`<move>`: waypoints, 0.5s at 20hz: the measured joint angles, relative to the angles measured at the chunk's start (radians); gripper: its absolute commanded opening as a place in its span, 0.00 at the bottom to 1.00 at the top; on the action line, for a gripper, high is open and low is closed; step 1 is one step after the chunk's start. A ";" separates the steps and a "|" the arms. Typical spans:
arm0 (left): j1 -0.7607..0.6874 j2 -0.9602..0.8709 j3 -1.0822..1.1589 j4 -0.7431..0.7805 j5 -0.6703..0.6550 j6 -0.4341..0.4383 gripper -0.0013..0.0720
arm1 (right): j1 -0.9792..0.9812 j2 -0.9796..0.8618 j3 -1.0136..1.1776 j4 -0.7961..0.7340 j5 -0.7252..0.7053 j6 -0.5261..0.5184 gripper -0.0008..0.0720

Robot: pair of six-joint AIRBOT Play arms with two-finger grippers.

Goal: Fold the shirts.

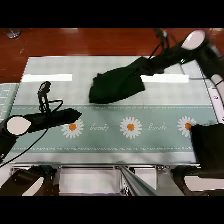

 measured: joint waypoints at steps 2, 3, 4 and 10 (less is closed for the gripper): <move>0.000 0.000 0.000 0.000 -0.002 0.000 0.05 | -0.029 0.013 0.146 -0.102 0.126 0.034 0.04; 0.000 0.000 0.000 0.000 -0.002 0.000 0.05 | -0.053 0.027 0.196 -0.137 0.172 0.053 0.04; 0.000 0.000 0.000 0.000 -0.002 0.000 0.05 | -0.090 0.047 0.239 -0.169 0.224 0.074 0.04; 0.000 0.000 0.000 -0.001 0.019 0.000 0.05 | -0.369 0.193 0.322 -0.245 0.466 0.129 0.04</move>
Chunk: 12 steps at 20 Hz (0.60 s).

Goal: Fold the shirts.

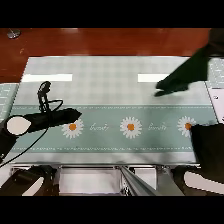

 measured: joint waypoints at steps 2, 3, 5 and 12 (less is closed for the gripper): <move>0.000 0.000 0.000 0.000 0.037 0.000 0.05 | -0.112 0.064 -0.005 -0.013 0.041 0.000 0.04; 0.000 0.000 0.000 -0.005 0.055 0.000 0.05 | -0.173 0.103 -0.024 -0.020 0.057 -0.001 0.04; 0.000 0.000 0.000 -0.014 0.085 0.000 0.05 | -0.289 0.190 -0.103 -0.056 0.075 -0.007 0.04; 0.000 0.000 0.000 -0.034 0.148 0.000 0.05 | -0.696 0.552 -0.596 -0.344 0.092 -0.023 0.04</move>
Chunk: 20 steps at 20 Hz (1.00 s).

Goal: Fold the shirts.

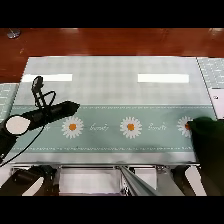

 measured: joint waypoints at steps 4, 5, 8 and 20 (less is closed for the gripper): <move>0.000 -0.001 0.000 -0.003 0.027 0.000 0.05 | -0.135 0.160 -0.222 -0.145 -0.050 0.068 0.72; 0.000 -0.001 0.000 -0.003 0.038 0.000 0.05 | -0.149 0.176 -0.248 -0.167 -0.079 0.080 0.72; 0.013 -0.001 0.009 -0.003 0.080 0.001 0.05 | -0.173 0.148 -0.246 -0.148 -0.164 0.095 0.72; 0.156 -0.273 0.747 0.082 -0.290 0.109 0.05 | 0.668 -0.438 0.256 0.349 -0.518 -0.050 0.04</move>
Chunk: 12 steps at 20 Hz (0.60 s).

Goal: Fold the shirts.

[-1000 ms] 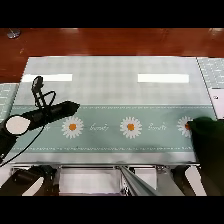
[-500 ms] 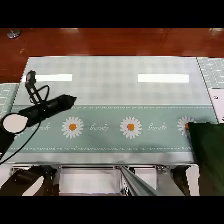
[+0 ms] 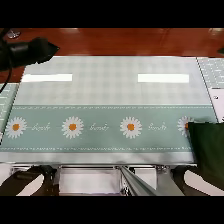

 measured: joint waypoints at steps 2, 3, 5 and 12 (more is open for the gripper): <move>-0.031 -0.051 0.013 0.098 -0.094 -0.027 0.05 | 0.180 -0.080 -0.051 -0.108 -0.033 0.005 0.04; -0.043 -0.069 -0.006 0.143 -0.115 -0.046 0.05 | 0.245 -0.116 -0.091 -0.150 -0.052 0.018 0.04; -0.055 -0.105 -0.075 0.241 -0.155 -0.092 0.05 | 0.321 -0.176 -0.172 -0.212 -0.071 0.043 0.04; -0.044 -0.200 -0.179 0.350 -0.181 -0.153 0.05 | 0.394 -0.268 -0.325 -0.327 -0.104 0.140 0.04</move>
